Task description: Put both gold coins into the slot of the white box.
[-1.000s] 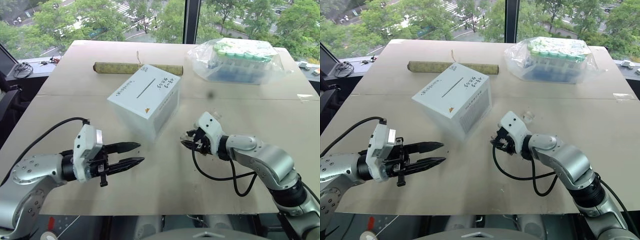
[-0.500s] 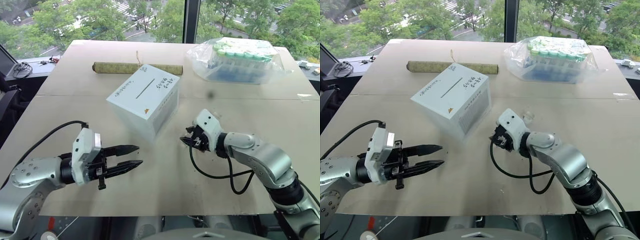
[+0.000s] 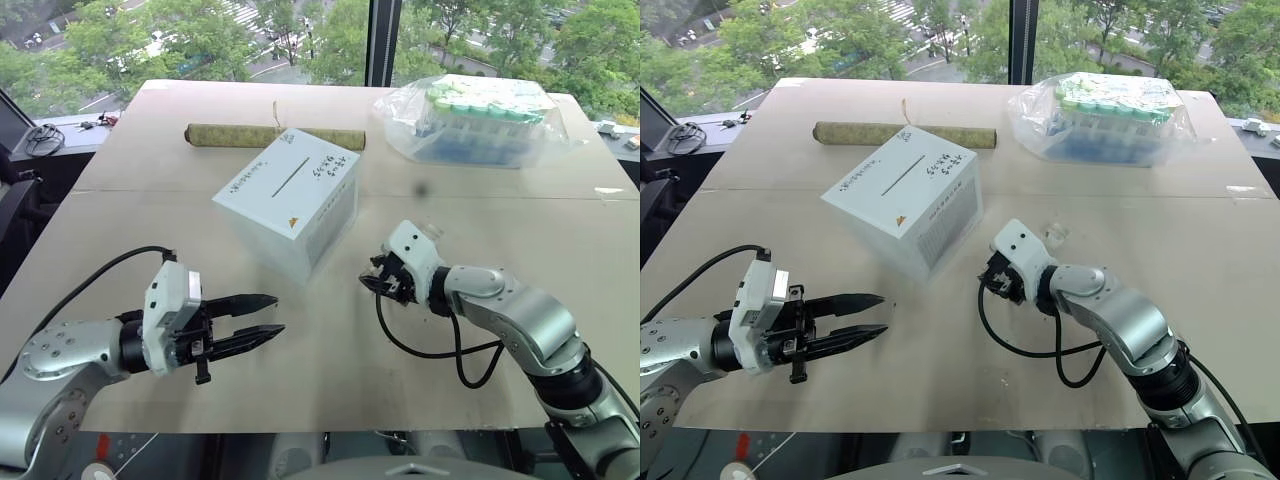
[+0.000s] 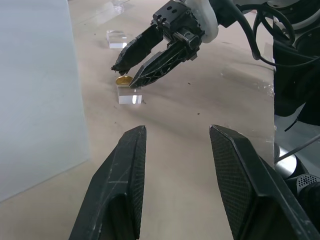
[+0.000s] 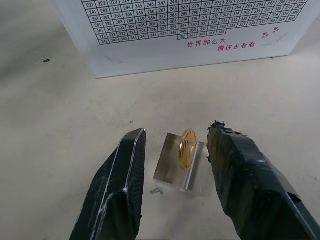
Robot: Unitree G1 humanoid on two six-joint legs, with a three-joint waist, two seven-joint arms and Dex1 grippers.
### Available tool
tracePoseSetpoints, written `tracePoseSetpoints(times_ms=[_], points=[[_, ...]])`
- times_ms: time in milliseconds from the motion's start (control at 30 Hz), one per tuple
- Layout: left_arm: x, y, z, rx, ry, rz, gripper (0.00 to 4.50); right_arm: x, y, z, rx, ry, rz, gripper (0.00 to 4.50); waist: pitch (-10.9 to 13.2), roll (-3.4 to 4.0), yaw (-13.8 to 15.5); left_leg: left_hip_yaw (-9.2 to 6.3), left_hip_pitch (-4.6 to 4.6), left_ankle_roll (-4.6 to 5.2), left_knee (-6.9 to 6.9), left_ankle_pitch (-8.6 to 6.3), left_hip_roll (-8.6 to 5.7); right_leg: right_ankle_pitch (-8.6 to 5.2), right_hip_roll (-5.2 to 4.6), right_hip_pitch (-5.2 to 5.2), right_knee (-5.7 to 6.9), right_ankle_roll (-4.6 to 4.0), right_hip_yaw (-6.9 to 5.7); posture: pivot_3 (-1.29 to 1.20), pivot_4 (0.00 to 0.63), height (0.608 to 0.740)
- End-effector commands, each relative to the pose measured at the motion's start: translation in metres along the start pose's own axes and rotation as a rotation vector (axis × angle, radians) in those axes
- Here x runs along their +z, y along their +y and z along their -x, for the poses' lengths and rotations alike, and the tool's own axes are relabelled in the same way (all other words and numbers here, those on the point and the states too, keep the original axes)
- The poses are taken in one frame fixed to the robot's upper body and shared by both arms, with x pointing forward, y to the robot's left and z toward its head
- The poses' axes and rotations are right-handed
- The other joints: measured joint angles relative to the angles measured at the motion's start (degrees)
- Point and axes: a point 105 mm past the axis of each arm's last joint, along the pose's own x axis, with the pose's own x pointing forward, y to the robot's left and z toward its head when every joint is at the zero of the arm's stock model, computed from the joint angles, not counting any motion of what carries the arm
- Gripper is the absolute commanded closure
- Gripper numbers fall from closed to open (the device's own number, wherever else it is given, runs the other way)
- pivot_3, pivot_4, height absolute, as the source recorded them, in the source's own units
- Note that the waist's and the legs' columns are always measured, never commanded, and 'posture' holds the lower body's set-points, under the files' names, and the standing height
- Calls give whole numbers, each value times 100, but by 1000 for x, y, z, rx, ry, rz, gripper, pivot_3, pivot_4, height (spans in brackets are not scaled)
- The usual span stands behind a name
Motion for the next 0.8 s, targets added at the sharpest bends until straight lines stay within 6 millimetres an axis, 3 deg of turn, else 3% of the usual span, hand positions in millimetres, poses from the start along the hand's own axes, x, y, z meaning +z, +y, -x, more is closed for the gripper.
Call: tracePoseSetpoints(times_ms=[33,167,533,800], points=[[4,-1,2,2,-12,-28,2500,8,1,-1,1,-33,19,2923,0,0,-1,0,0,0,0,0,0,0,0,0,0,0,0,0,150,740],[4,-2,1,4,-13,-29,2500,4,-2,-2,-8,-22,11,4434,0,1,-3,0,0,0,-1,0,0,0,0,0,0,0,0,0,150,740],[5,-1,-1,6,-21,-32,2500,2,-7,4,-21,-20,19,4434,1,1,0,1,0,0,-1,0,0,0,-1,0,-1,0,0,0,150,740],[16,1,-8,-7,-71,23,2500,18,-10,18,-8,-130,-14,4434,1,1,4,0,-1,0,-1,0,0,0,0,0,-1,0,0,0,150,740]])
